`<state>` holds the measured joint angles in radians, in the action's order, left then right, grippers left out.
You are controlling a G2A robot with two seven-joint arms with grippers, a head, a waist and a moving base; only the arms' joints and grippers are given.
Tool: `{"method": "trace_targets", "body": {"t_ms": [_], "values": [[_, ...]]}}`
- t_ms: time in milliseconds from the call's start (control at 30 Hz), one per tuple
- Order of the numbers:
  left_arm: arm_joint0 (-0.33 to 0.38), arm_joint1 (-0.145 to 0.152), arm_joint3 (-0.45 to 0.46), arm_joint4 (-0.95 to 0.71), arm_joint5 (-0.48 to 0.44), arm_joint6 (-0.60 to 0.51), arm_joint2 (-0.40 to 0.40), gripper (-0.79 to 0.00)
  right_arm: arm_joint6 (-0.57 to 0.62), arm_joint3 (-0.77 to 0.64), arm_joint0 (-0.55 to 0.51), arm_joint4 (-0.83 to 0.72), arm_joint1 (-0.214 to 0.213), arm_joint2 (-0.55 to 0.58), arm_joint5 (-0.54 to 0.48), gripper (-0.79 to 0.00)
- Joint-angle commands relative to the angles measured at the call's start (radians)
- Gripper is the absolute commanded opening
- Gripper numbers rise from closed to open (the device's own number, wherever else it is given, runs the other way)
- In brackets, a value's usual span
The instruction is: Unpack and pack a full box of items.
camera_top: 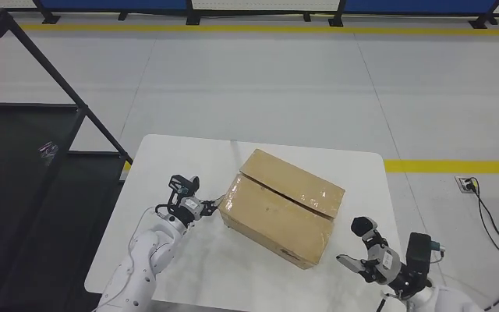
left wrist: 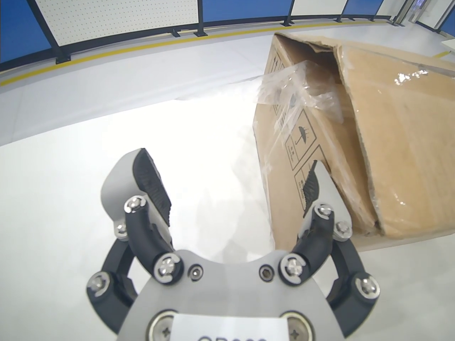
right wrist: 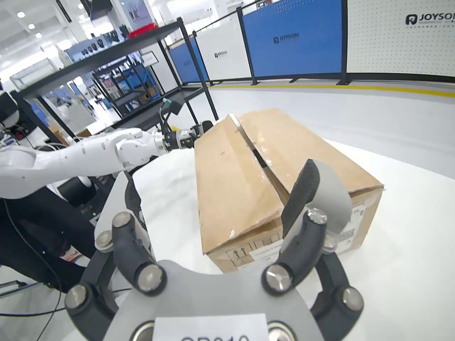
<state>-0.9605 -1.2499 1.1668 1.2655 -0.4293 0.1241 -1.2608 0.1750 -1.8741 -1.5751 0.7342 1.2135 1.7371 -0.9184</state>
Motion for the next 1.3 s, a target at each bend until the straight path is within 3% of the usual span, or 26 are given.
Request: {"method": "trace_targets", "body": {"t_ms": [0,133,333,567,1000,1267], "values": [[0.003,0.0,-0.001,0.001,-0.002,-0.002,0.001,0.0,0.0,0.0,0.0,0.002,0.0,0.0,0.0,0.0],[0.013,-0.001,-0.006,-0.003,0.001,-0.002,0.005,0.0,0.01,-0.018,-0.001,0.04,-0.001,-0.006,0.005,0.0],[0.015,-0.002,-0.017,-0.008,0.004,0.003,0.007,0.0,-0.011,-0.057,-0.049,0.313,-0.011,0.007,-0.092,0.0],[0.017,-0.003,-0.023,-0.014,0.007,0.007,0.009,0.0,-0.085,0.022,-0.067,0.484,-0.017,-0.021,-0.08,0.0],[0.009,0.0,-0.023,-0.011,0.012,0.014,0.002,0.0,-0.045,0.153,0.062,0.542,-0.006,-0.191,0.178,0.0],[0.001,0.002,-0.018,-0.013,0.018,0.015,-0.002,0.0,-0.09,0.167,0.091,0.558,-0.007,-0.226,0.223,0.0]]}}
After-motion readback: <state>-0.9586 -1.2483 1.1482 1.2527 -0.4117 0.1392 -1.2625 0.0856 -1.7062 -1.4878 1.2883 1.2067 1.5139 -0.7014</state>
